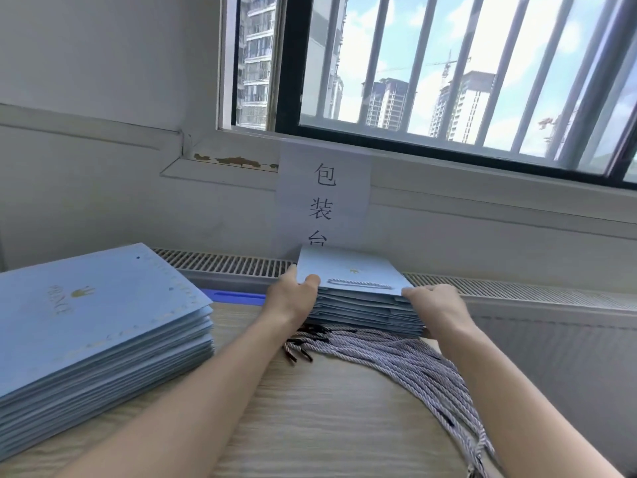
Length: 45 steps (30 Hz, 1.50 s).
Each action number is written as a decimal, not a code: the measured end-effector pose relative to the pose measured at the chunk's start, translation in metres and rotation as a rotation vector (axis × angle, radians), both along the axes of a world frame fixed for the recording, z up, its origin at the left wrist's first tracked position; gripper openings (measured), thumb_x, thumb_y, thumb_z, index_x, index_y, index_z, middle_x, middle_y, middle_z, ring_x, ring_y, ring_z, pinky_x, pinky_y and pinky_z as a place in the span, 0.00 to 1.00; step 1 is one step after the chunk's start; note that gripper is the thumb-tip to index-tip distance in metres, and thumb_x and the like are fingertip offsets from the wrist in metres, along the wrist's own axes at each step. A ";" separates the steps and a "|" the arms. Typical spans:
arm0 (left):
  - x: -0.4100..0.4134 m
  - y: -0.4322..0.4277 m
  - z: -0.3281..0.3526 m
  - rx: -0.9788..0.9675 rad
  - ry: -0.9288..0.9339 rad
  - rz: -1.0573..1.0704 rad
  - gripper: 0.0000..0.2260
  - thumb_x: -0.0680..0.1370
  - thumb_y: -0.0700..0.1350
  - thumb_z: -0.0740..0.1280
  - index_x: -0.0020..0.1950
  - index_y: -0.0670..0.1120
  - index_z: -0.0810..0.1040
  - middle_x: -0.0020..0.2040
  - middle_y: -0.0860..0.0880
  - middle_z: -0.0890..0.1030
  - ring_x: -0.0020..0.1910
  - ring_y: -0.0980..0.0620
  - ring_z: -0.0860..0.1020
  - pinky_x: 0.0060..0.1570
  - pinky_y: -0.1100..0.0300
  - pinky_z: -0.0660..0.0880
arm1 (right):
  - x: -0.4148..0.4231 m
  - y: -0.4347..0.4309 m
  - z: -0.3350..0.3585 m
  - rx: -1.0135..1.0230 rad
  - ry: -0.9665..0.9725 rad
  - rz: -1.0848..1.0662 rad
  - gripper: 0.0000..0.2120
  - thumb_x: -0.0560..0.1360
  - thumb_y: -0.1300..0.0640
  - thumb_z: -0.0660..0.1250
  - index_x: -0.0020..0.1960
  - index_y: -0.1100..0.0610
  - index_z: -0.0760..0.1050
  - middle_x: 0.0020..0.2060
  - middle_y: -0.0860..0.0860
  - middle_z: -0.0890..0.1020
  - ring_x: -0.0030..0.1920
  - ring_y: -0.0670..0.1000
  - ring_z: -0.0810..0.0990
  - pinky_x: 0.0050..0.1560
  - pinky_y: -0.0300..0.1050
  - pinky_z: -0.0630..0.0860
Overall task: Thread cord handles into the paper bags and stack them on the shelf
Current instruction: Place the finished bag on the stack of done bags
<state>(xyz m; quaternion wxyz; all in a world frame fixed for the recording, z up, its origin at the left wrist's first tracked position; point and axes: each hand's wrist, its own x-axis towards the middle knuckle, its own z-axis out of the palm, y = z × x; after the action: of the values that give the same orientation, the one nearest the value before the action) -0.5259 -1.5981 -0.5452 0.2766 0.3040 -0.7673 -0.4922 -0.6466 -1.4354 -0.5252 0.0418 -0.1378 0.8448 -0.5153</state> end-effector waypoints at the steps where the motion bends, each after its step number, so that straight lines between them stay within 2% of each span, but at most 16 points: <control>1: -0.001 -0.001 -0.002 -0.018 -0.009 0.001 0.27 0.83 0.49 0.57 0.81 0.46 0.55 0.79 0.47 0.60 0.78 0.46 0.59 0.73 0.52 0.58 | 0.005 0.000 0.001 0.016 0.010 0.020 0.10 0.69 0.52 0.66 0.34 0.53 0.68 0.29 0.54 0.72 0.33 0.52 0.69 0.37 0.46 0.67; 5: -0.001 -0.002 -0.007 -0.127 -0.038 -0.009 0.25 0.82 0.46 0.55 0.80 0.49 0.59 0.78 0.49 0.63 0.76 0.47 0.63 0.72 0.54 0.62 | 0.003 0.000 -0.003 0.112 0.084 0.053 0.15 0.76 0.55 0.66 0.34 0.57 0.65 0.31 0.53 0.70 0.32 0.53 0.66 0.34 0.47 0.62; 7: -0.001 -0.002 -0.008 -0.164 -0.053 -0.010 0.22 0.83 0.46 0.55 0.77 0.48 0.65 0.79 0.49 0.62 0.76 0.47 0.63 0.74 0.53 0.60 | 0.001 -0.002 -0.005 0.160 0.108 0.077 0.11 0.77 0.55 0.65 0.53 0.63 0.78 0.51 0.58 0.80 0.50 0.57 0.78 0.49 0.49 0.73; 8: -0.001 0.000 -0.008 -0.181 -0.064 -0.004 0.21 0.83 0.46 0.54 0.76 0.46 0.68 0.80 0.48 0.60 0.77 0.47 0.61 0.74 0.53 0.58 | 0.001 -0.001 -0.005 0.181 0.122 0.083 0.20 0.78 0.55 0.64 0.67 0.62 0.75 0.64 0.57 0.78 0.64 0.58 0.75 0.61 0.49 0.71; 10: -0.002 0.002 -0.008 -0.214 -0.080 0.001 0.18 0.84 0.47 0.54 0.70 0.44 0.74 0.81 0.47 0.56 0.78 0.46 0.58 0.73 0.54 0.57 | 0.002 0.000 -0.004 0.182 0.142 0.110 0.27 0.79 0.55 0.63 0.76 0.59 0.66 0.74 0.52 0.70 0.74 0.56 0.67 0.70 0.46 0.64; 12: -0.004 0.004 -0.007 -0.248 -0.087 0.020 0.21 0.84 0.55 0.56 0.68 0.43 0.76 0.80 0.45 0.57 0.78 0.46 0.58 0.73 0.53 0.58 | 0.001 -0.001 -0.005 0.171 0.140 0.122 0.24 0.79 0.53 0.63 0.73 0.59 0.70 0.74 0.52 0.71 0.73 0.55 0.68 0.69 0.45 0.65; 14: -0.003 0.005 -0.007 -0.274 -0.095 0.041 0.30 0.80 0.62 0.61 0.74 0.42 0.71 0.79 0.45 0.61 0.77 0.46 0.59 0.73 0.54 0.58 | 0.003 -0.005 -0.006 0.217 0.167 0.110 0.17 0.79 0.49 0.64 0.57 0.62 0.79 0.74 0.55 0.70 0.71 0.56 0.70 0.66 0.46 0.67; 16: -0.003 0.004 -0.008 -0.281 -0.101 0.052 0.34 0.77 0.64 0.65 0.74 0.41 0.70 0.78 0.46 0.64 0.76 0.47 0.62 0.72 0.56 0.59 | 0.005 -0.011 -0.010 0.319 0.232 0.101 0.19 0.78 0.43 0.64 0.45 0.60 0.75 0.75 0.56 0.68 0.69 0.57 0.72 0.59 0.47 0.69; 19: -0.002 0.003 -0.011 -0.292 -0.109 0.057 0.34 0.75 0.62 0.69 0.72 0.40 0.72 0.75 0.45 0.70 0.74 0.46 0.66 0.70 0.57 0.63 | 0.007 -0.017 -0.018 0.393 0.305 0.042 0.23 0.74 0.37 0.66 0.51 0.59 0.75 0.56 0.57 0.81 0.55 0.58 0.78 0.44 0.46 0.68; 23: 0.002 0.005 -0.014 -0.322 -0.113 0.036 0.34 0.77 0.63 0.66 0.72 0.40 0.72 0.74 0.42 0.70 0.74 0.45 0.66 0.70 0.55 0.63 | 0.011 -0.010 -0.011 0.358 0.281 0.081 0.23 0.73 0.38 0.70 0.39 0.57 0.72 0.38 0.54 0.78 0.45 0.57 0.78 0.35 0.46 0.66; 27: 0.011 0.001 -0.012 -0.296 -0.076 -0.020 0.37 0.74 0.66 0.66 0.75 0.44 0.69 0.75 0.46 0.69 0.75 0.47 0.63 0.72 0.54 0.61 | 0.016 0.010 0.001 0.257 0.157 0.207 0.30 0.72 0.44 0.76 0.64 0.64 0.76 0.52 0.55 0.83 0.51 0.54 0.80 0.52 0.46 0.73; 31: 0.015 0.000 -0.013 -0.269 -0.042 -0.031 0.43 0.66 0.68 0.69 0.73 0.43 0.72 0.72 0.46 0.73 0.75 0.48 0.66 0.73 0.54 0.61 | 0.014 0.015 -0.002 0.223 0.195 0.190 0.39 0.68 0.45 0.79 0.72 0.61 0.71 0.67 0.53 0.78 0.64 0.51 0.77 0.66 0.41 0.68; 38: 0.016 0.001 -0.013 -0.302 -0.031 -0.022 0.45 0.62 0.69 0.68 0.71 0.42 0.74 0.71 0.44 0.74 0.73 0.48 0.68 0.72 0.56 0.62 | 0.010 0.018 -0.005 0.214 0.263 0.209 0.40 0.67 0.42 0.79 0.70 0.63 0.73 0.70 0.55 0.75 0.71 0.53 0.72 0.71 0.44 0.65; 42: 0.009 0.009 -0.012 -0.372 -0.082 0.019 0.41 0.70 0.71 0.65 0.72 0.42 0.73 0.80 0.41 0.55 0.78 0.47 0.59 0.71 0.53 0.63 | 0.019 0.004 -0.003 0.298 0.333 0.167 0.36 0.73 0.34 0.68 0.56 0.69 0.79 0.78 0.57 0.60 0.73 0.55 0.68 0.61 0.46 0.69; 43: 0.007 0.011 -0.012 -0.398 -0.085 0.034 0.39 0.73 0.70 0.64 0.72 0.42 0.72 0.81 0.43 0.54 0.78 0.47 0.59 0.70 0.54 0.64 | 0.021 -0.002 -0.004 0.352 0.358 0.145 0.34 0.75 0.32 0.64 0.51 0.67 0.79 0.78 0.58 0.61 0.71 0.56 0.70 0.60 0.48 0.69; 45: 0.003 0.011 -0.013 -0.412 -0.080 0.042 0.35 0.75 0.67 0.65 0.72 0.42 0.73 0.79 0.45 0.60 0.76 0.46 0.61 0.71 0.54 0.63 | 0.023 -0.011 -0.007 0.435 0.384 0.101 0.33 0.75 0.31 0.61 0.47 0.63 0.76 0.66 0.61 0.76 0.59 0.58 0.75 0.49 0.48 0.71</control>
<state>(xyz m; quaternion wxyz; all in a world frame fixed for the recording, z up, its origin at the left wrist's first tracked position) -0.5226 -1.5871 -0.5579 0.3127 0.2762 -0.8556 -0.3064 -0.6235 -1.4460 -0.5327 -0.0646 -0.2622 0.9201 -0.2838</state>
